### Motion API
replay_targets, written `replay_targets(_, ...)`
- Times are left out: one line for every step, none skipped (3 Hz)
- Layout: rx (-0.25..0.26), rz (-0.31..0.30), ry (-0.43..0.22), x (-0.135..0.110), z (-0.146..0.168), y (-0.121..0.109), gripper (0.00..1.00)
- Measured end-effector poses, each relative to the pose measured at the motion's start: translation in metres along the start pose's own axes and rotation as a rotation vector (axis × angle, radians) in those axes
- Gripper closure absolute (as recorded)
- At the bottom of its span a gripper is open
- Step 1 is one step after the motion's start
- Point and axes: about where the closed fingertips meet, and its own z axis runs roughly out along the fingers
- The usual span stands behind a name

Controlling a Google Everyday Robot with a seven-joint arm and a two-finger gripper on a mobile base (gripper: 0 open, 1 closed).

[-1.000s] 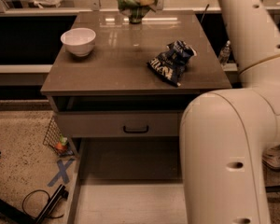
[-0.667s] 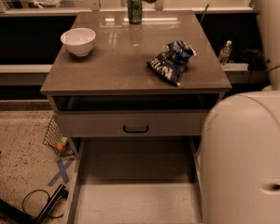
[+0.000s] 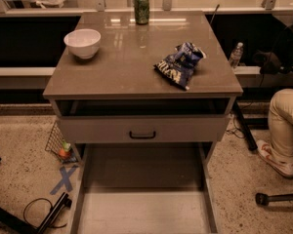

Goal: Place green jalapeno chip bag into middle drawer

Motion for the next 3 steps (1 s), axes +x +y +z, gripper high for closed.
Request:
replay_targets(0.022, 0.050, -0.163, -0.050, -0.043, 0.041, 1.00)
replay_targets(-0.035, 0.185, -0.227, -0.035, -0.049, 0.087, 1.00)
replay_targets(-0.095, 0.342, -0.217, 0.014, -0.057, 0.129, 1.00)
